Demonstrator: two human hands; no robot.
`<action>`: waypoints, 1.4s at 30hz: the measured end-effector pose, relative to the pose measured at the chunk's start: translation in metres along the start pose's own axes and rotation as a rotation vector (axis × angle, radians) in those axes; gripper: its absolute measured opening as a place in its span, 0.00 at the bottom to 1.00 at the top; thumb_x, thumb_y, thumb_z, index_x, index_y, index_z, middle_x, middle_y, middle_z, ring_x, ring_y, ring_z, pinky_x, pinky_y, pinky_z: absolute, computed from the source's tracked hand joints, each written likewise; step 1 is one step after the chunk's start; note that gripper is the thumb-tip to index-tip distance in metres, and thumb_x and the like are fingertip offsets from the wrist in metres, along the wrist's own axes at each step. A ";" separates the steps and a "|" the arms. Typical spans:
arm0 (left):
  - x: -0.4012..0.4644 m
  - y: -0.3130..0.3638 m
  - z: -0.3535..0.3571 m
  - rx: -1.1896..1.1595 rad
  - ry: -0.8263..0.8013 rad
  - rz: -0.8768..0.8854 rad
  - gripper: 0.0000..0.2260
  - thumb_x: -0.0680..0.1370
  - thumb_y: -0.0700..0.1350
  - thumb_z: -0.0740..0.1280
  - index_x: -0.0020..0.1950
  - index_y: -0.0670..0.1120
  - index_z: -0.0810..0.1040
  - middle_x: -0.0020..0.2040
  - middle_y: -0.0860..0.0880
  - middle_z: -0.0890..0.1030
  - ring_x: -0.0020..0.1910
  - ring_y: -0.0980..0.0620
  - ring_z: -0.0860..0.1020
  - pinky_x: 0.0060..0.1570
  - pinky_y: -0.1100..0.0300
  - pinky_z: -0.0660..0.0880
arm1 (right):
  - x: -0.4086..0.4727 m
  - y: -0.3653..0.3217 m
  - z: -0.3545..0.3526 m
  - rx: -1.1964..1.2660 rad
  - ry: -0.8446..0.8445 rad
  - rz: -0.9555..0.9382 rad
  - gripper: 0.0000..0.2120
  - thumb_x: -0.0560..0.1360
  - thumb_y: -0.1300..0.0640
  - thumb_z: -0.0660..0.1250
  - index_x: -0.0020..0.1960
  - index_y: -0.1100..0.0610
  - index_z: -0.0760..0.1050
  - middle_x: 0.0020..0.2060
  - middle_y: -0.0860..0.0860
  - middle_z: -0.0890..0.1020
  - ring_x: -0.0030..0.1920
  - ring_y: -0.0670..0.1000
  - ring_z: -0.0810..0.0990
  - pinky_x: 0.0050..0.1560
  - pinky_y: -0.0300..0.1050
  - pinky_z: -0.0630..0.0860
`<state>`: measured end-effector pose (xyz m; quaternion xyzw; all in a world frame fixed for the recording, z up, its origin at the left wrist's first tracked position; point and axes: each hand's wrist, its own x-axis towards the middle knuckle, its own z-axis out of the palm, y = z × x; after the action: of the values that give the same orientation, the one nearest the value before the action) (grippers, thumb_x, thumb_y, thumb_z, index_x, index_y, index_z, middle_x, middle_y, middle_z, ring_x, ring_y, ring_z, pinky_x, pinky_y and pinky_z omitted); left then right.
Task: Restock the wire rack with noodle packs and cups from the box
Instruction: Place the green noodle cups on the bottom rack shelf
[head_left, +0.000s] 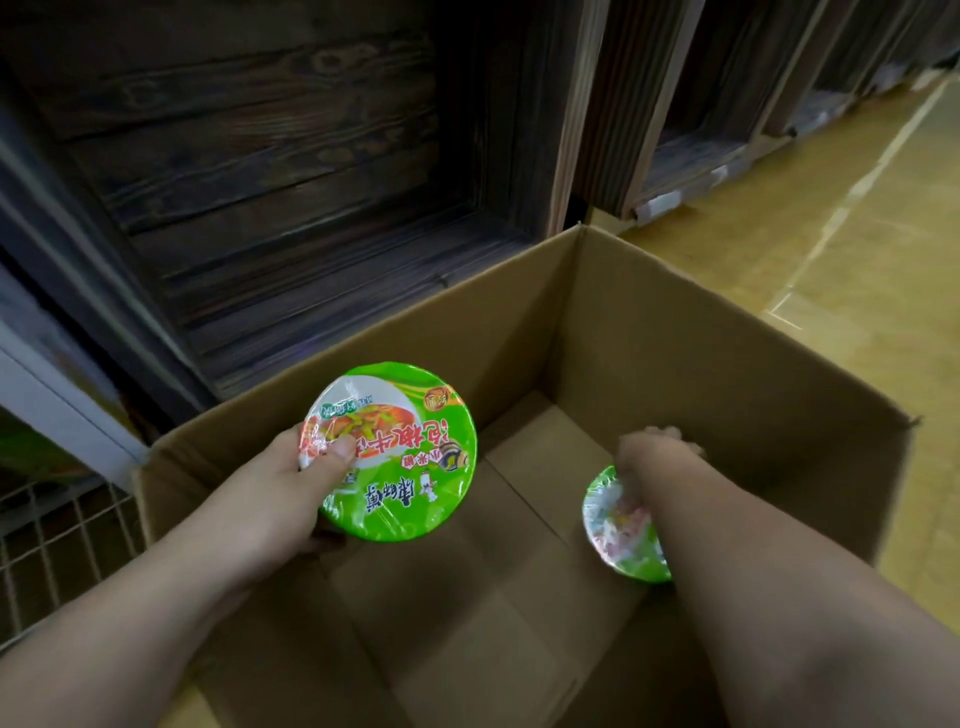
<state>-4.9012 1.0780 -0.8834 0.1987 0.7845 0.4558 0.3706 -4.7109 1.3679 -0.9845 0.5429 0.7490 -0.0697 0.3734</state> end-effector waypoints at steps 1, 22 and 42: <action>0.000 0.000 0.000 -0.001 0.009 0.006 0.09 0.81 0.54 0.62 0.59 0.55 0.76 0.47 0.54 0.87 0.50 0.51 0.84 0.49 0.45 0.81 | 0.000 -0.004 -0.001 -0.031 -0.011 -0.026 0.41 0.70 0.41 0.74 0.77 0.53 0.62 0.75 0.55 0.63 0.74 0.61 0.60 0.70 0.61 0.66; -0.081 0.061 -0.039 -0.471 0.023 0.262 0.11 0.80 0.49 0.61 0.58 0.48 0.79 0.50 0.48 0.87 0.48 0.50 0.85 0.43 0.50 0.83 | -0.202 0.028 -0.136 0.487 0.302 -0.818 0.20 0.71 0.46 0.75 0.61 0.46 0.76 0.49 0.43 0.82 0.48 0.45 0.82 0.52 0.42 0.78; -0.167 -0.011 -0.258 -0.327 0.060 -0.001 0.30 0.60 0.53 0.81 0.57 0.40 0.82 0.54 0.35 0.84 0.58 0.34 0.81 0.64 0.33 0.70 | -0.361 -0.116 -0.127 0.625 0.229 -1.154 0.25 0.66 0.40 0.74 0.58 0.52 0.78 0.49 0.50 0.86 0.50 0.50 0.86 0.56 0.51 0.81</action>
<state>-4.9897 0.8175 -0.7461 0.1216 0.7108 0.5829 0.3745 -4.8250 1.1118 -0.7000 0.1416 0.8989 -0.4143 0.0193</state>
